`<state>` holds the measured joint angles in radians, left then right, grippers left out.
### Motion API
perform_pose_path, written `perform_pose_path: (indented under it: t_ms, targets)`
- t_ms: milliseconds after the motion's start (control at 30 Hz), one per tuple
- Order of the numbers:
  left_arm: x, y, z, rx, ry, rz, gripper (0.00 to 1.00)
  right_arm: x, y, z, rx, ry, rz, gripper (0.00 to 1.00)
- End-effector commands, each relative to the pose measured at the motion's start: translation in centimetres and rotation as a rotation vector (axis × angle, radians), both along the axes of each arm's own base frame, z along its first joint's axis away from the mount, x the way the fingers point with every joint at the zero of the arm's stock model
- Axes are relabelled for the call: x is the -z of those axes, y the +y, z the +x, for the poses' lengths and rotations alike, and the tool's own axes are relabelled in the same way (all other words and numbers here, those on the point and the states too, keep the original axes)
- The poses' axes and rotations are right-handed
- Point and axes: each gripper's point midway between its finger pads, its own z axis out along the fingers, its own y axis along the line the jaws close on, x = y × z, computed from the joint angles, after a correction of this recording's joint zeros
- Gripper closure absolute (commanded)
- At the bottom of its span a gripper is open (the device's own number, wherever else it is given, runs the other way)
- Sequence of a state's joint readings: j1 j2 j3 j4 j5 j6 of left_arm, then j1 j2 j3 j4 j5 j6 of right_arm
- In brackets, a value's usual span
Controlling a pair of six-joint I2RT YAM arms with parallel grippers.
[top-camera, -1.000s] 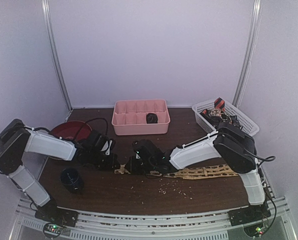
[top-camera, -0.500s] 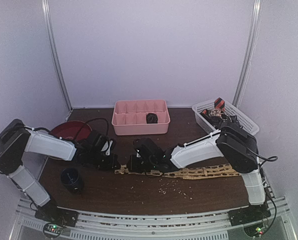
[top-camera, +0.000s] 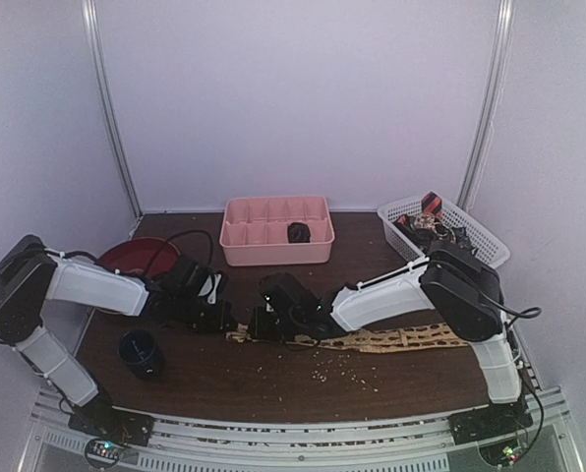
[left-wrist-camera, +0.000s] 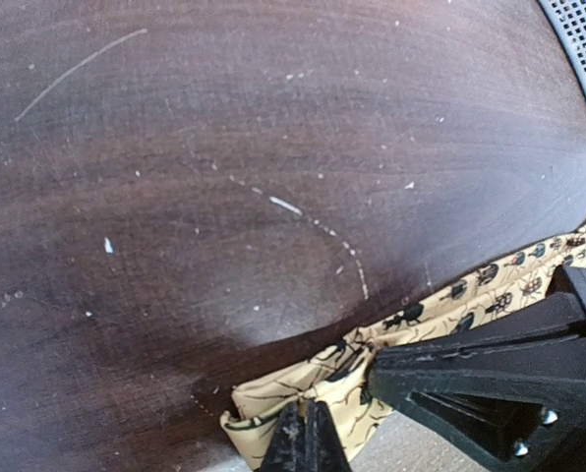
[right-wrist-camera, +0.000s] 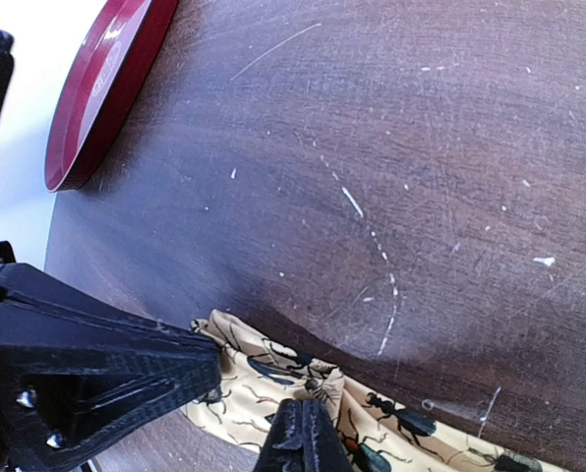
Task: Roll the ties
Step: Roll the tie at the center of the board.
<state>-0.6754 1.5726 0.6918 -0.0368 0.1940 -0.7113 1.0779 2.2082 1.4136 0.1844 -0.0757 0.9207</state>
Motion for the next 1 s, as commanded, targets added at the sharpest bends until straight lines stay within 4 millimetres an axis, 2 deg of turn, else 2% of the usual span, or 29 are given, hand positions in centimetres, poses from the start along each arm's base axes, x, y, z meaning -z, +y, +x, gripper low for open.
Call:
perform_pose_path:
  t_ms: [0,133,233,333,567,967]
  targets:
    - [-1.8,-0.1,0.9,-0.007,-0.069,-0.009,1.0,2.6,-0.6,-1.0,-0.017,0.039,-0.071,1.0]
    - [-2.3,1.7,1.2,-0.082,-0.081,0.047,0.99,2.4,-0.8,-1.3,-0.013,0.033,-0.068,1.0]
    - [-1.4,3.9,1.3,-0.159,-0.048,0.128,1.0,2.3,-0.8,-1.3,-0.012,0.032,-0.06,1.0]
    - [-0.5,4.9,1.2,-0.191,-0.028,0.168,1.0,2.2,-0.5,-1.3,-0.012,0.031,-0.048,1.0]
    - [1.3,4.1,0.4,-0.161,0.016,0.129,1.0,2.3,-0.5,-1.3,-0.012,0.033,-0.039,1.0]
    - [1.7,1.4,-0.4,-0.078,0.047,-0.018,1.0,2.3,-0.8,-1.3,-0.012,0.028,-0.032,1.0]
